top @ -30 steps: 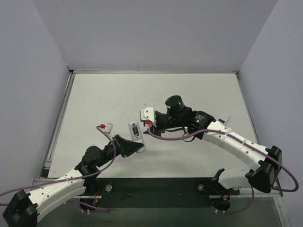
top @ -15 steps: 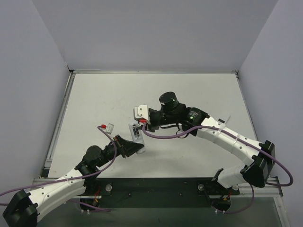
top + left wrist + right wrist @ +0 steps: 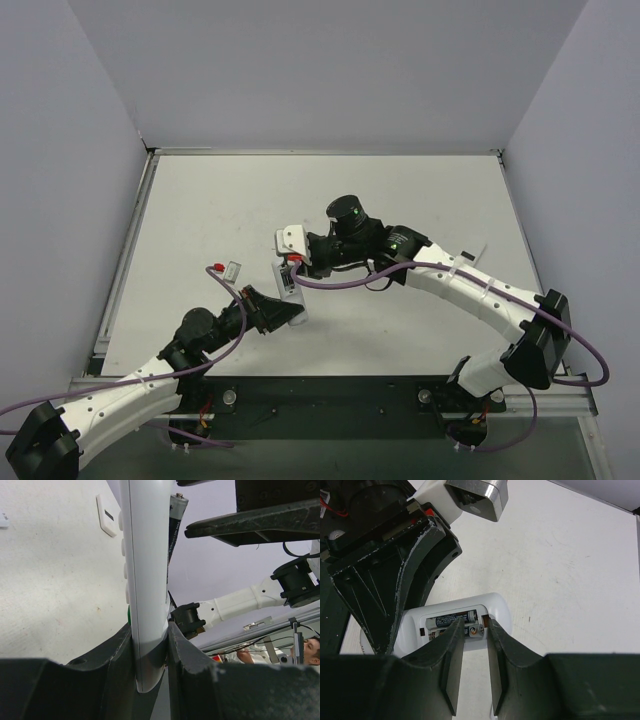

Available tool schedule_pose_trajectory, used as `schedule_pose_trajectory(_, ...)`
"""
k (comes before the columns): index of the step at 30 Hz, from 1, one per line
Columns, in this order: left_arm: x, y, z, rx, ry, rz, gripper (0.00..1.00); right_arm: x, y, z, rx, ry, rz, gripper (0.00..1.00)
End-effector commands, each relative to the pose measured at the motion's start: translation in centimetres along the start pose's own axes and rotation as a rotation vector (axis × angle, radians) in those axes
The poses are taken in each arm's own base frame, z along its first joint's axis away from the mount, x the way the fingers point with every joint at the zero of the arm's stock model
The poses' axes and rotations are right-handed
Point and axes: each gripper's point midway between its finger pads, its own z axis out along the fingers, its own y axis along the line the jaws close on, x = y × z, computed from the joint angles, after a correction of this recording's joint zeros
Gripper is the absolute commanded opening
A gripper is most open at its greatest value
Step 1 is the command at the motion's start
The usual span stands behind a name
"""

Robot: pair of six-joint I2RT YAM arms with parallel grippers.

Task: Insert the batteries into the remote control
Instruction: Adjust the battery in the remote control.

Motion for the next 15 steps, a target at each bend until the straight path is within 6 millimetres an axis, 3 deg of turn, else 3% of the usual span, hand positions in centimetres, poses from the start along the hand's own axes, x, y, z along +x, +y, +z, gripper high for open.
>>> schedule_pose_trajectory(1, -1.5, -3.3, 0.4, 0.097, -0.034, 0.034, 0.0, -2.1, -0.2, -0.1, -0.022, -0.054, -0.036, 0.21)
schedule_pose_trajectory(15, -2.1, -4.3, 0.1, 0.145, -0.07, 0.038, 0.0, -0.4, 1.5, 0.3, -0.06, -0.025, 0.015, 0.11)
